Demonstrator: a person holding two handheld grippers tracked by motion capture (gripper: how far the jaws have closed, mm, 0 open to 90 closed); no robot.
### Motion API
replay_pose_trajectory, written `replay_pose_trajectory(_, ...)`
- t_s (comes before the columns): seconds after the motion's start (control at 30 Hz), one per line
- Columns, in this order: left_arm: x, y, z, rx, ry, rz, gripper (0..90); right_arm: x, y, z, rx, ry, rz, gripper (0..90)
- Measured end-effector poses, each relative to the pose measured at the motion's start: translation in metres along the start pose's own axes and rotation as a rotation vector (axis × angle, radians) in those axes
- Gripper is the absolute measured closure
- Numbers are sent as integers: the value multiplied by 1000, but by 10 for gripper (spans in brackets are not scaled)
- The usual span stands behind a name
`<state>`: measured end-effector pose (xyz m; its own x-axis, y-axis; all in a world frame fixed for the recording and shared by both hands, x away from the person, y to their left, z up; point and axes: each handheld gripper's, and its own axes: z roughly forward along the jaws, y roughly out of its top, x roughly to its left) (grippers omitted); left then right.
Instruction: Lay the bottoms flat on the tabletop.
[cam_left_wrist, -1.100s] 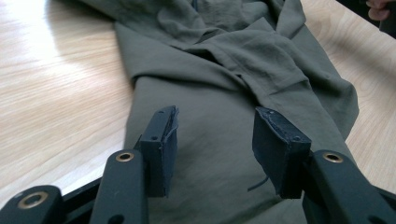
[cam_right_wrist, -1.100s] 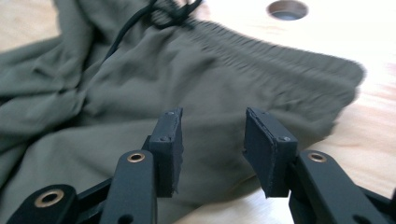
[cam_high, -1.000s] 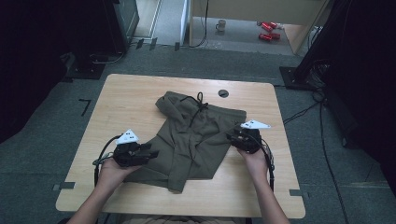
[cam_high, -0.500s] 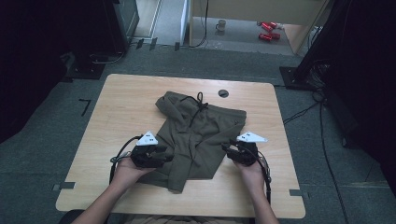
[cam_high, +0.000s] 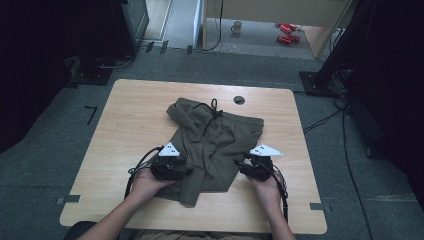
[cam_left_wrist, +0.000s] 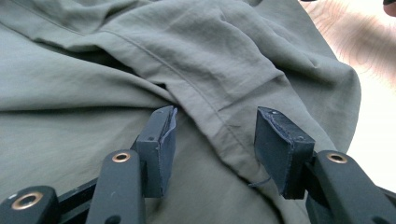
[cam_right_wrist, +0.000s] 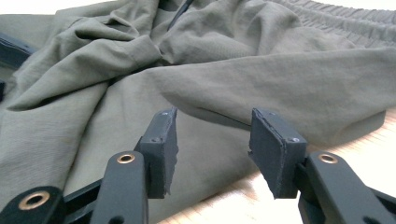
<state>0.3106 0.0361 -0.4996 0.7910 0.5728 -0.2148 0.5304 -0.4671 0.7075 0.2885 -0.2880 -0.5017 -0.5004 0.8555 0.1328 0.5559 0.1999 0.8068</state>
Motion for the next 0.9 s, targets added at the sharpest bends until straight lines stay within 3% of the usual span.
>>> replay_pose_trajectory(0.27,-5,-1,8,13,22,19,511,10,1,5,14,38,-19,504)
replay_pose_trajectory(0.57,-5,0,7,23,22,6,692,32,-2,21,85,109,-46,502)
replay_pose_trajectory(0.77,-8,3,4,15,31,41,785,37,-6,26,110,102,-86,495)
replay_pose_trajectory(0.9,-9,4,2,15,26,49,847,36,-7,27,112,97,-88,494)
